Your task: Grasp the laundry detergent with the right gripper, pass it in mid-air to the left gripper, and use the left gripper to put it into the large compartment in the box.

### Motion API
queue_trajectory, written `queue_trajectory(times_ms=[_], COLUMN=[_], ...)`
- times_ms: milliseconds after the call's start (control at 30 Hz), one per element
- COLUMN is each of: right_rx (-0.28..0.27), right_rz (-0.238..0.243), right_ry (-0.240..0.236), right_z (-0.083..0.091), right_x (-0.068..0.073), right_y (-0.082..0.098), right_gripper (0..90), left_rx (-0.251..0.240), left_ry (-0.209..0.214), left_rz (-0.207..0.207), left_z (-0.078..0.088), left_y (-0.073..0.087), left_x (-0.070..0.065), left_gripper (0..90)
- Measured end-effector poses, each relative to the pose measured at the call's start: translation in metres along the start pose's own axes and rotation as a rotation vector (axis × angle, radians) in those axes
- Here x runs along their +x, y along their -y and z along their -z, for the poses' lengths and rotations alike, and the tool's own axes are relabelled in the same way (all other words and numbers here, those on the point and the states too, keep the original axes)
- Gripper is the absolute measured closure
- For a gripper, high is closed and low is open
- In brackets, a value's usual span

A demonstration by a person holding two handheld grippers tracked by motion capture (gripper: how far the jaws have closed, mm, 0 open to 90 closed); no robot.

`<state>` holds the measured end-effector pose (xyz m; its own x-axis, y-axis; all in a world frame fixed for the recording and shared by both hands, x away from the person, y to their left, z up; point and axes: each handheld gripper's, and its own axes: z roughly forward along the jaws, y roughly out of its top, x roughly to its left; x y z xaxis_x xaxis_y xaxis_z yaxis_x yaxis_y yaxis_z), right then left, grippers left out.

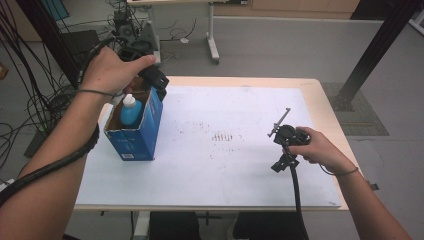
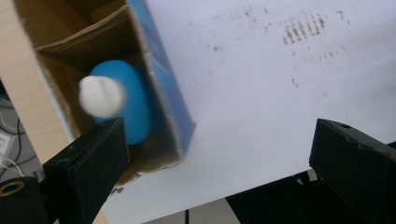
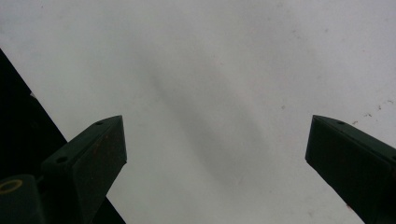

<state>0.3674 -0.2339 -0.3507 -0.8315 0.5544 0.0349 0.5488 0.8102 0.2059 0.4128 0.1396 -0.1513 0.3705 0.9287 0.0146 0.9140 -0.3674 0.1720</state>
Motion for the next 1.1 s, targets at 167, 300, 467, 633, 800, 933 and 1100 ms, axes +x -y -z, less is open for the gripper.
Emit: queue_trajectory(times_ms=[167, 300, 467, 633, 800, 933, 1100], right_rx=[-0.005, -0.004, -0.008, -0.008, -0.010, -0.015, -0.013], right_rz=[-0.002, -0.008, -0.012, -0.016, -0.015, -0.016, -0.019], right_ry=[-0.001, -0.001, -0.001, -0.004, -0.001, -0.003, -0.005], right_z=[0.000, 0.000, -0.001, -0.001, 0.000, 0.000, -0.001], right_x=[0.000, 0.000, 0.000, 0.000, -0.001, -0.001, -0.002], right_y=[0.001, 0.003, 0.004, 0.004, 0.004, 0.004, 0.005], right_gripper=[5.2, 5.2, 5.2, 5.2, 5.2, 5.2, 5.2], left_rx=[0.016, 0.024, 0.037, 0.055, 0.069, 0.076, 0.109], left_ry=[0.024, 0.044, 0.058, 0.073, 0.070, 0.103, 0.113], left_rz=[-0.081, -0.126, -0.156, -0.178, -0.200, -0.219, -0.224], left_z=[-0.006, -0.011, -0.024, -0.043, -0.064, -0.083, -0.111], left_y=[-0.001, -0.001, 0.001, 0.004, 0.007, 0.011, 0.014], left_x=[-0.030, -0.046, -0.061, -0.073, -0.085, -0.094, -0.101], left_gripper=[5.1, 5.1, 5.1, 5.1, 5.1, 5.0, 5.2])
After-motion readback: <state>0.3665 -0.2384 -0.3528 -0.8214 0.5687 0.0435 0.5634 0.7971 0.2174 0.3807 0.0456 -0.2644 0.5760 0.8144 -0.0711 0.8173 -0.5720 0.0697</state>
